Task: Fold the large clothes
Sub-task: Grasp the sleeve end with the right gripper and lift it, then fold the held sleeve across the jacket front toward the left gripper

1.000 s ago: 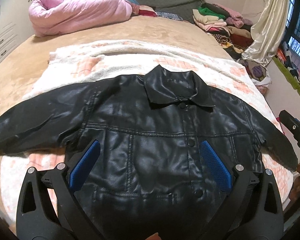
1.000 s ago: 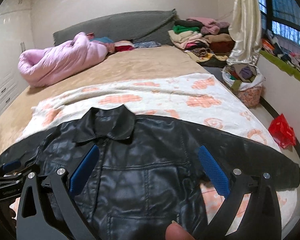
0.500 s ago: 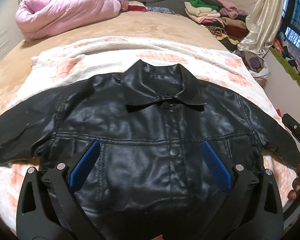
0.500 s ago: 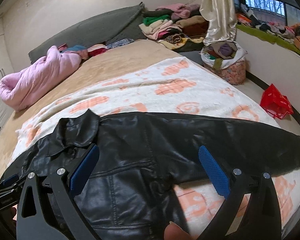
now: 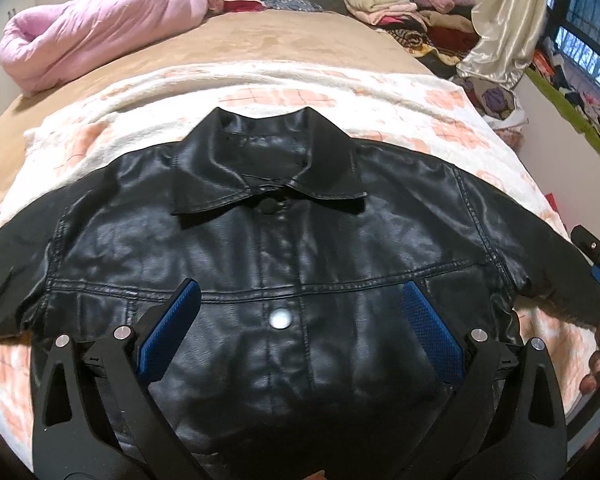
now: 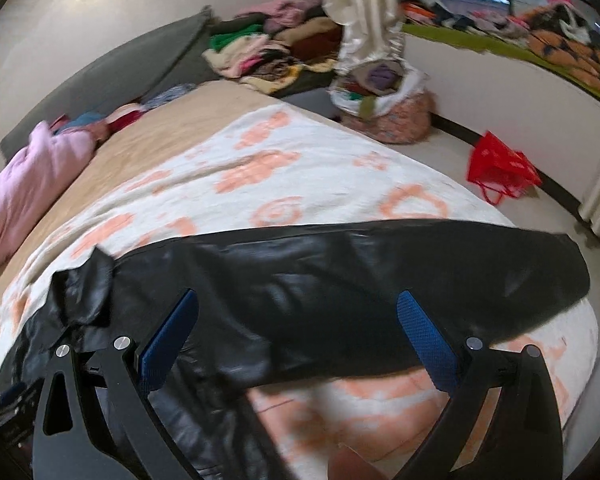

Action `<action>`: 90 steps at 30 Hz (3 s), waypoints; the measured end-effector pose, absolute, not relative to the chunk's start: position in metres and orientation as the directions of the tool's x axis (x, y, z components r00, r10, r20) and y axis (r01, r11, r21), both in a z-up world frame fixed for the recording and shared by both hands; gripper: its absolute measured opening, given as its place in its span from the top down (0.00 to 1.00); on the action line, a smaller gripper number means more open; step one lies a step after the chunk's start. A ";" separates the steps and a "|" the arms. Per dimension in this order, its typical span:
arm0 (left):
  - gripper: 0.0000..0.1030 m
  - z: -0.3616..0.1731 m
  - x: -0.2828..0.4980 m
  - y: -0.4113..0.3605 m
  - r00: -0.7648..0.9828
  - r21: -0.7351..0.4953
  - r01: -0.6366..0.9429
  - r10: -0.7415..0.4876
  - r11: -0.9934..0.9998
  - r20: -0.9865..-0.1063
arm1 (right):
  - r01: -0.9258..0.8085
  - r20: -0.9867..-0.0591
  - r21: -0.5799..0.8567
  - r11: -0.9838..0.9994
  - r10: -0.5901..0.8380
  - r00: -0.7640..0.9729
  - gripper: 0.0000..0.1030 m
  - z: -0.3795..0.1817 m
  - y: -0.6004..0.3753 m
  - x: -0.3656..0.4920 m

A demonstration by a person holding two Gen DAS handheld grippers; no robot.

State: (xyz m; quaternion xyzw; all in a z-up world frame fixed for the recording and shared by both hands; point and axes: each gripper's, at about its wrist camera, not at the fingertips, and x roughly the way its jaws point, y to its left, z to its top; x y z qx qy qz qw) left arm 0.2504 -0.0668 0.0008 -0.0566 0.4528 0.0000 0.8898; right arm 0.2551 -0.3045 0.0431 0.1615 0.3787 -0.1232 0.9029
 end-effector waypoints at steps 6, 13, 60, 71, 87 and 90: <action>0.09 -0.008 0.256 -0.083 0.570 -0.090 -0.019 -0.063 0.996 -0.819 | 0.478 -0.769 0.262 0.838 -0.118 0.628 0.04 0.023 -0.345 0.255; 0.08 -0.015 0.260 -0.105 0.552 -0.109 0.029 -0.107 0.994 -0.827 | 0.589 -0.804 0.341 0.733 -0.097 0.586 0.04 0.007 -0.383 0.244; 0.09 0.015 0.261 -0.045 0.600 -0.247 -0.058 -0.164 0.967 -0.783 | 0.123 -0.337 0.595 0.794 0.107 0.936 0.91 0.069 -0.399 0.248; 0.09 0.041 0.248 0.007 0.662 -0.365 -0.111 -0.205 0.924 -0.721 | -0.268 -0.452 0.203 0.942 0.333 0.827 0.91 0.074 -0.225 0.263; 0.09 0.006 0.230 0.049 0.650 -0.656 -0.149 -0.427 0.739 -0.629 | -0.451 -0.545 0.046 0.891 0.401 0.737 0.90 0.041 -0.115 0.231; 0.09 0.000 0.227 0.058 0.646 -0.715 -0.148 -0.480 0.683 -0.593 | -0.500 -0.547 0.039 0.865 0.437 0.714 0.90 0.041 -0.099 0.223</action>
